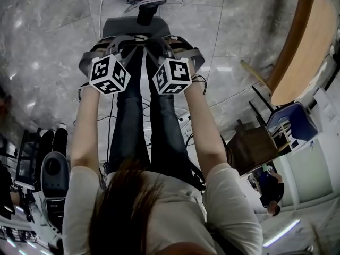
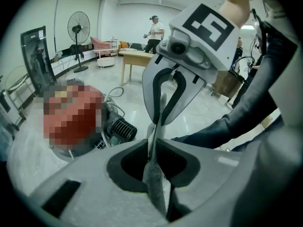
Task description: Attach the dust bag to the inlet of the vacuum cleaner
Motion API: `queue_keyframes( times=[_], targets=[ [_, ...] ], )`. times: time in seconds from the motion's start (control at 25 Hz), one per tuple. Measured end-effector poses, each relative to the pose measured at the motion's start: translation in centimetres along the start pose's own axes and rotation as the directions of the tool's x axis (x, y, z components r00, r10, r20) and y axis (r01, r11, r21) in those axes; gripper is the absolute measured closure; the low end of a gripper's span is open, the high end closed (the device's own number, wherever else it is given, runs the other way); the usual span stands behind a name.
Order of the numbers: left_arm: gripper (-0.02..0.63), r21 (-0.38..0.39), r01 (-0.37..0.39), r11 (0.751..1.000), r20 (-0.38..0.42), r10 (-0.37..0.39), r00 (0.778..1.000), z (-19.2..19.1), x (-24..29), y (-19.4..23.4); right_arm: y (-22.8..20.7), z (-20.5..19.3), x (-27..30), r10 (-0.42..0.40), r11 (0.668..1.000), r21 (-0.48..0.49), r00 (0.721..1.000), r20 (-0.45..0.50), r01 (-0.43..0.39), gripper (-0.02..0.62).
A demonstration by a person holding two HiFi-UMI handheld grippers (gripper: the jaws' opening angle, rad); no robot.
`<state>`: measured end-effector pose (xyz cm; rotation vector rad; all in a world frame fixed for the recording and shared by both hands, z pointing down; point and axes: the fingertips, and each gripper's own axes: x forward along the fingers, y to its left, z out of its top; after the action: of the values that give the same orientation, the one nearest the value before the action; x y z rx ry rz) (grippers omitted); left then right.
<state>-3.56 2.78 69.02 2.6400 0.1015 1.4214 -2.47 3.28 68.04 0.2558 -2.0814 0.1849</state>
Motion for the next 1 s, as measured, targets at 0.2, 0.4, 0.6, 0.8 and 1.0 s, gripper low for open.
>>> queue_keyframes(
  times=[0.2,0.4,0.6,0.8,1.0],
  targets=[
    [0.548,0.051,-0.009,0.999,-0.026,0.010,1.000,-1.2,1.2,0.6,-0.2,-0.5,1.7,-0.026,0.999,0.046,1.000,-0.007,0.026,0.566],
    [0.551,0.080,-0.037,0.996,-0.018,0.039,0.999,-1.2,1.9,1.3,-1.0,-1.0,2.2,-0.047,0.997,0.065,0.999,-0.019,0.048,0.566],
    [0.551,0.092,-0.048,0.995,-0.013,0.049,0.999,-0.9,2.4,1.9,-1.7,-1.5,2.3,-0.063,0.993,0.096,0.998,-0.030,0.066,0.566],
    [0.551,0.104,-0.054,0.993,-0.013,0.055,0.998,-0.8,2.7,2.4,-2.2,-1.7,2.4,-0.077,0.990,0.118,0.996,-0.035,0.081,0.566],
    [0.551,0.117,-0.067,0.991,-0.007,0.068,0.998,-0.6,2.7,3.1,-2.9,-1.7,2.5,-0.087,0.989,0.119,0.996,-0.035,0.090,0.566]
  ],
)
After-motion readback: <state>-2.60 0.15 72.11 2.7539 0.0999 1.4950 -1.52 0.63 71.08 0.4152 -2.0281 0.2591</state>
